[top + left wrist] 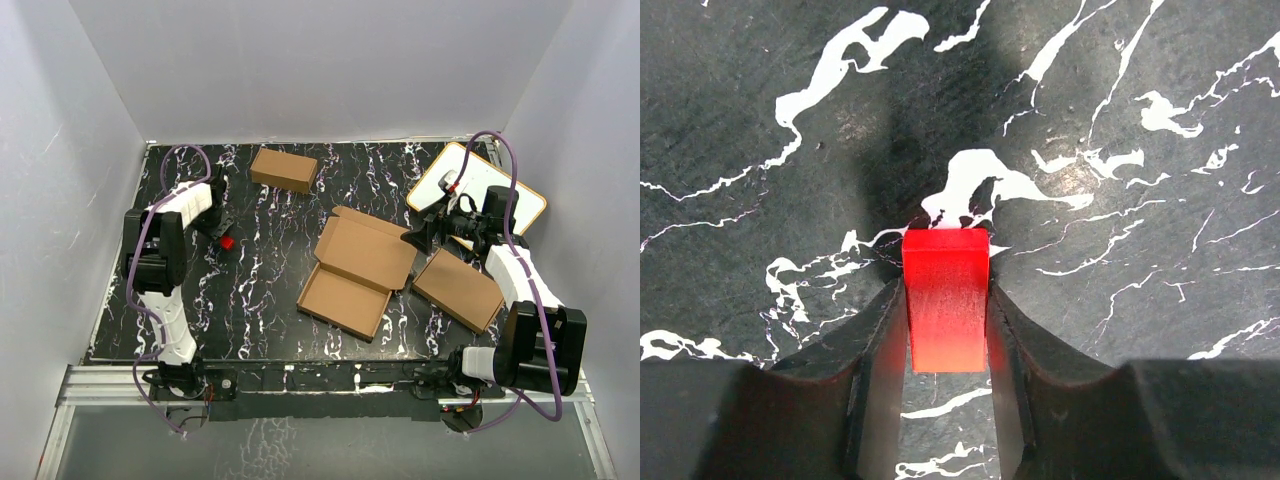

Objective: Fold the paper box

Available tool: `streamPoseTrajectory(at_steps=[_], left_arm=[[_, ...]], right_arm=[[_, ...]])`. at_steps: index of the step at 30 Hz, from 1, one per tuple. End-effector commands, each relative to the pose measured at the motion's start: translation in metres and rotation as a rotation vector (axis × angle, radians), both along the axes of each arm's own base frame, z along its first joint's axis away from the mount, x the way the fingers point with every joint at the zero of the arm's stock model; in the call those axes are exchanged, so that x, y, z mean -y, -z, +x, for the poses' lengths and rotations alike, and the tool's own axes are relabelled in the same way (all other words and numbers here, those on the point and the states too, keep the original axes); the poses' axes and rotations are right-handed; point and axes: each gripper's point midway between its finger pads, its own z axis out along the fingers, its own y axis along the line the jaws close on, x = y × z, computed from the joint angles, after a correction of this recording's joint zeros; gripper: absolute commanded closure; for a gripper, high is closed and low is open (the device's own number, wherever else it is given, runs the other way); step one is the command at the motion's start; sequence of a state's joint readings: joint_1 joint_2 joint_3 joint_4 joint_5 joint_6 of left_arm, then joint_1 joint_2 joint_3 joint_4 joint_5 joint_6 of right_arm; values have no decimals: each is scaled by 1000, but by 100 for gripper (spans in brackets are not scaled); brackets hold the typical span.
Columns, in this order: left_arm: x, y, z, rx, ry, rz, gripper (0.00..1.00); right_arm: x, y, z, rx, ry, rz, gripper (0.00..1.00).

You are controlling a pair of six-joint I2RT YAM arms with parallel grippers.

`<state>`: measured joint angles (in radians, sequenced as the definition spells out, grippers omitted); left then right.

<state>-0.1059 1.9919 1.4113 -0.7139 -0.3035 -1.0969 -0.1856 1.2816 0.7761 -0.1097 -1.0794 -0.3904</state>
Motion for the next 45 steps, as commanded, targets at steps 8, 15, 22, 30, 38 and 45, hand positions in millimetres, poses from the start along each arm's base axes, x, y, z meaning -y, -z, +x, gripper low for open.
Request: streamPoseTrajectory(at_steps=[8, 15, 22, 30, 38, 45], left_arm=[[11, -25, -15, 32, 157, -78, 94], [32, -51, -30, 294, 304, -170, 100], [84, -99, -42, 631, 597, -355, 100], [161, -138, -75, 956, 926, -685, 100], [238, -131, -116, 957, 1260, -703, 100], [286, -95, -135, 784, 1444, -582, 100]], right_arm=[[-1, -23, 3, 97, -32, -2, 2], [-1, -22, 3, 95, -35, 2, 1], [-2, -20, 3, 87, -40, 12, 2], [-4, -20, 1, 92, -49, 17, 2], [-3, -19, 1, 90, -49, 16, 2], [-3, -18, 2, 89, -48, 15, 2]])
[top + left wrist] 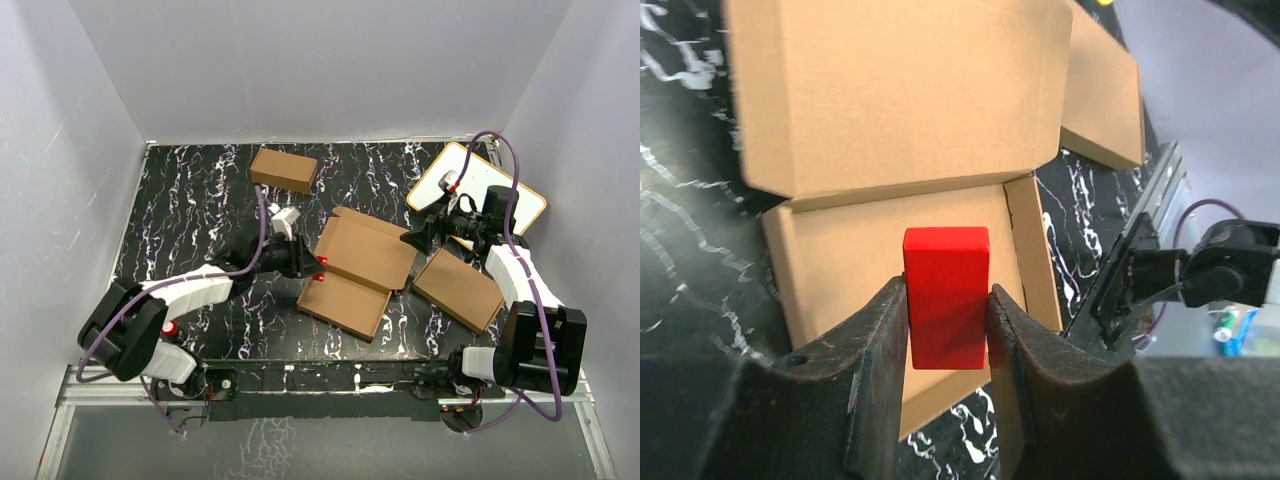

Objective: Fold the paper box

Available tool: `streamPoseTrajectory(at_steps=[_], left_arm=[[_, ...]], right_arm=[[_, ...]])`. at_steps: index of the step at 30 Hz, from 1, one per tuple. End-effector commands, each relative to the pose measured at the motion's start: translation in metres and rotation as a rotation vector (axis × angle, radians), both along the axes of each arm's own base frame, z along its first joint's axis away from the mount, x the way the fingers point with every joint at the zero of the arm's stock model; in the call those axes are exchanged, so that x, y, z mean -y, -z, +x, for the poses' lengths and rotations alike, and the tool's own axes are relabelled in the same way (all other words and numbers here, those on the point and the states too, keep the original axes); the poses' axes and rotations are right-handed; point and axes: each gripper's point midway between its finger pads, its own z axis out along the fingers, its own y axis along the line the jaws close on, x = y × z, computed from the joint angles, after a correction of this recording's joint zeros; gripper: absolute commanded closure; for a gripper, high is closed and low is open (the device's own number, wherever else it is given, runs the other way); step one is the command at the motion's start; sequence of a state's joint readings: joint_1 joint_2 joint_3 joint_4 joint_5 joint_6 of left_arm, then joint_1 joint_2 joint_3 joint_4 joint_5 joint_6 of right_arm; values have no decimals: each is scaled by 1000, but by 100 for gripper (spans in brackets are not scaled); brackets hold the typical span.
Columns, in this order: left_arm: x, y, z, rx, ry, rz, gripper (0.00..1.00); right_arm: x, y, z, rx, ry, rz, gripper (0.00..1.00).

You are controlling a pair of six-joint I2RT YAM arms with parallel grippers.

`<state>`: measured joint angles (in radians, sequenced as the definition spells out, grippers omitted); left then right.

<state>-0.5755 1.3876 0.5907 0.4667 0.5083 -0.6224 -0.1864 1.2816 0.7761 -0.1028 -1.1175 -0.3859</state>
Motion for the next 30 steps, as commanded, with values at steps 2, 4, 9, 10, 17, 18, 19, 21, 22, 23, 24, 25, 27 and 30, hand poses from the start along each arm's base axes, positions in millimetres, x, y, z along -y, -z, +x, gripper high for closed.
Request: streamPoseTrajectory(at_steps=[2, 4, 9, 10, 17, 18, 19, 21, 22, 23, 24, 25, 27, 30], left_arm=[[35, 12, -4, 80, 91, 144, 100], [47, 25, -10, 67, 124, 186, 100], [68, 49, -22, 45, 168, 297, 100], [71, 54, -24, 37, 170, 319, 100], [79, 77, -27, -4, 117, 492, 100], [79, 78, -26, -9, 106, 519, 100], [81, 78, -25, -9, 99, 538, 100], [79, 80, -25, -16, 76, 593, 100], [79, 81, -25, -18, 68, 612, 99], [78, 81, -26, -20, 58, 635, 97], [78, 82, -27, -21, 52, 654, 95], [78, 83, -28, -21, 47, 670, 93], [77, 85, -29, -29, 38, 699, 87], [75, 87, -29, -39, 24, 745, 77]], right_arm=[[1, -14, 5, 82, -16, -6, 2], [1, -14, 5, 83, -16, -6, 2], [1, -14, 5, 84, -17, -6, 2], [1, -14, 5, 83, -17, -6, 2], [1, -14, 6, 83, -15, -8, 2], [1, -14, 5, 84, -16, -7, 2], [1, -14, 5, 84, -15, -8, 2], [1, -14, 5, 84, -15, -8, 2], [1, -14, 5, 83, -14, -8, 2], [1, -14, 5, 85, -16, -9, 2], [1, -15, 6, 87, -15, -10, 2], [1, -15, 5, 87, -16, -9, 2], [1, -15, 5, 89, -16, -10, 2], [2, -16, 5, 89, -14, -10, 2]])
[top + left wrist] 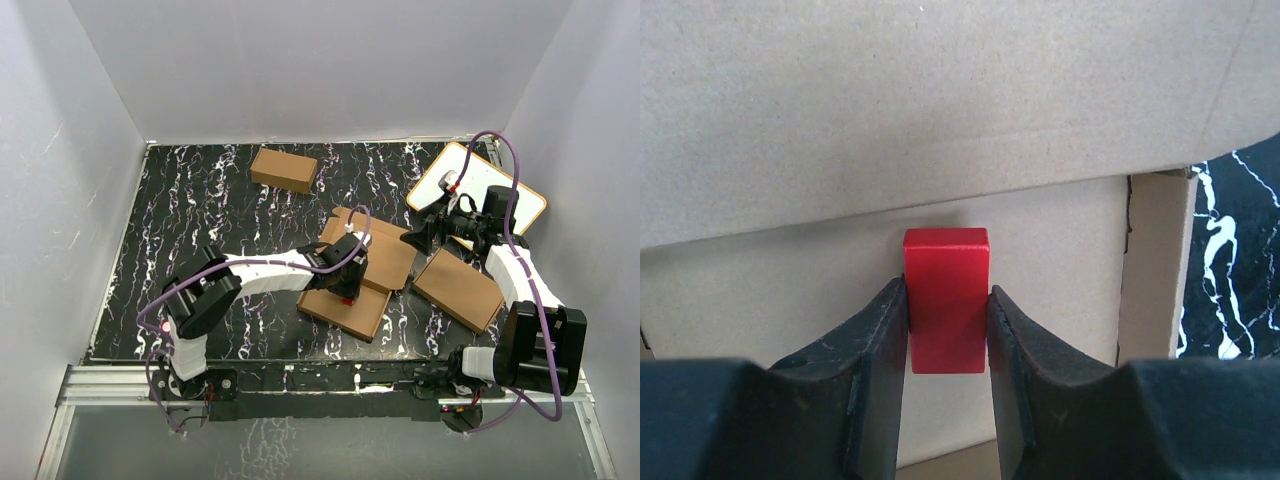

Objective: Fold the paper box

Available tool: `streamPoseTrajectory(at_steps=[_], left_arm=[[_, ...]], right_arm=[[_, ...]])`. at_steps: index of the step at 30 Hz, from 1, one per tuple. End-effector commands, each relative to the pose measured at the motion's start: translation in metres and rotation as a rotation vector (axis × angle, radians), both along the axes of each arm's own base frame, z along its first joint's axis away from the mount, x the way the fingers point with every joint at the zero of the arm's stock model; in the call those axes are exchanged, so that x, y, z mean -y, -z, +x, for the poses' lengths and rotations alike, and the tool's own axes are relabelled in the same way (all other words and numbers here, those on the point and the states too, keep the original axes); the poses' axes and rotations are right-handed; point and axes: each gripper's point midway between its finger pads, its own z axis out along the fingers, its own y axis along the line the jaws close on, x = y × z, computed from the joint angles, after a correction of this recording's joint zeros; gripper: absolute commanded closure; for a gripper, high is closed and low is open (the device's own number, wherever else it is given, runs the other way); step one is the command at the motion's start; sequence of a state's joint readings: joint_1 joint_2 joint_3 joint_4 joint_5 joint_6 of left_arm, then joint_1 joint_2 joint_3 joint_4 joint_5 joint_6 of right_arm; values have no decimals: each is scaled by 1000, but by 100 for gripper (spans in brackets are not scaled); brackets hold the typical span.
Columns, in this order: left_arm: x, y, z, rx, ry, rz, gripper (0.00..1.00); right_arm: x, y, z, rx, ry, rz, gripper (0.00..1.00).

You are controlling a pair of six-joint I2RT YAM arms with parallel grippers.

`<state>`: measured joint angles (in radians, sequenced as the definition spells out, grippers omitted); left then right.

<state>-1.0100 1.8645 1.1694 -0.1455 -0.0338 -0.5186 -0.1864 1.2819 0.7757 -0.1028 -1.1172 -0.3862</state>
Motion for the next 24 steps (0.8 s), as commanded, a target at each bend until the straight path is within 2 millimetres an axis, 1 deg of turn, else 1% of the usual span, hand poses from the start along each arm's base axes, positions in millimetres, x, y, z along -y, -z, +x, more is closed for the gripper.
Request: streamPoseTrajectory(at_steps=[1, 5, 6, 7, 9, 13, 16, 20, 23, 24], left_arm=[[-13, 2, 0, 2, -50, 115, 74], [-12, 1, -1, 0, -60, 133, 62], [-11, 0, -1, 2, -65, 135, 56], [-11, -1, -2, 2, -68, 134, 53], [-10, -4, -1, 5, -73, 124, 49], [-6, -16, -1, 21, -76, 83, 47], [-3, -32, 0, 53, -71, 20, 47], [-1, -66, 2, 139, -43, -100, 46], [-8, -90, 8, 252, -13, -156, 45], [-12, -98, 11, 300, -5, -167, 43]], right_arm=[[1, -16, 5, 90, -14, -10, 2], [2, -16, 5, 90, -13, -10, 2], [2, -17, 5, 91, -13, -10, 2], [2, -17, 5, 92, -14, -10, 2], [2, -17, 5, 91, -14, -10, 2], [2, -17, 5, 91, -15, -8, 2], [2, -17, 4, 92, -17, -7, 2], [2, -20, 3, 98, -22, -2, 2], [3, -23, 0, 112, -29, 4, 2], [3, -25, -1, 116, -33, 7, 2]])
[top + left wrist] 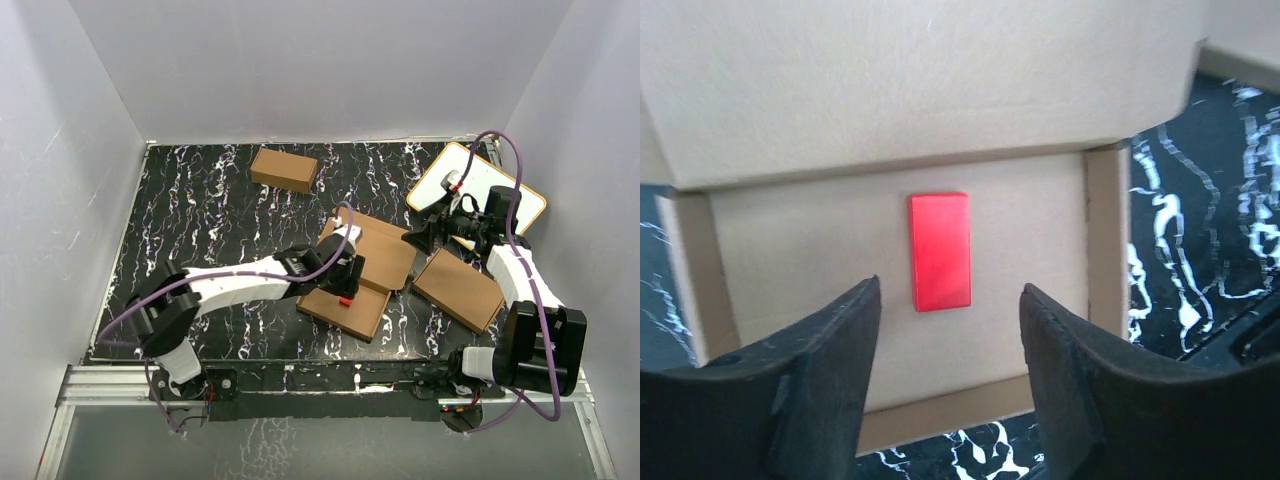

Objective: Fold the paper box

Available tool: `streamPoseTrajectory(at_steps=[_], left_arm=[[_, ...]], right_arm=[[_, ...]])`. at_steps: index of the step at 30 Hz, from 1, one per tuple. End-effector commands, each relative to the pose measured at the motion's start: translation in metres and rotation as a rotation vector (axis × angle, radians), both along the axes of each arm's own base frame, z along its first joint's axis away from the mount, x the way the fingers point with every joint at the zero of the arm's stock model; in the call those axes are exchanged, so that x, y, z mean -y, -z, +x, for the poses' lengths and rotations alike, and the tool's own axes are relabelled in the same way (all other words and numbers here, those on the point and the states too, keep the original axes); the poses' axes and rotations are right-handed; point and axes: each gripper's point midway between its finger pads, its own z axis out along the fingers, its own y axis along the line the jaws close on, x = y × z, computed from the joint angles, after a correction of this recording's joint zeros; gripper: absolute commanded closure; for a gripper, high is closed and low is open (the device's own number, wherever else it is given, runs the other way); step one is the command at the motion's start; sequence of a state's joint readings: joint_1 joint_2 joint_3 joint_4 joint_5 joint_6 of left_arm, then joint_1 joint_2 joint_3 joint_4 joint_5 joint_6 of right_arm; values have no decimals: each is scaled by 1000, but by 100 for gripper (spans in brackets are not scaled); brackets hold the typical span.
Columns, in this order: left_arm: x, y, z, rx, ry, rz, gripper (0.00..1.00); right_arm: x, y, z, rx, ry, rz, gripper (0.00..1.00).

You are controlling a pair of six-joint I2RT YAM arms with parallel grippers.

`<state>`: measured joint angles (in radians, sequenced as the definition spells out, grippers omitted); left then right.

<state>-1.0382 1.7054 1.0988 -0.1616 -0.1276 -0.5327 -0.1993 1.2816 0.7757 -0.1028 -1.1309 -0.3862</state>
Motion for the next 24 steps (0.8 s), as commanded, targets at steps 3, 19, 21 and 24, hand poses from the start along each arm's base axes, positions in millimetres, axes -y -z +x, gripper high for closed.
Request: streamPoseTrajectory(at_steps=[3, 19, 21, 24], left_arm=[[-16, -80, 25, 371, 58, -133, 34], [-72, -108, 100, 144, 143, -521, 5], [-71, -107, 111, 82, 159, -558, 7], [-72, -105, 129, -8, 180, -614, 15]], right_arm=[[0, -26, -3, 124, -40, 6, 2], [2, -22, -3, 110, -37, 15, 2], [2, -22, -2, 111, -35, 14, 2], [2, -22, -2, 111, -37, 15, 2]])
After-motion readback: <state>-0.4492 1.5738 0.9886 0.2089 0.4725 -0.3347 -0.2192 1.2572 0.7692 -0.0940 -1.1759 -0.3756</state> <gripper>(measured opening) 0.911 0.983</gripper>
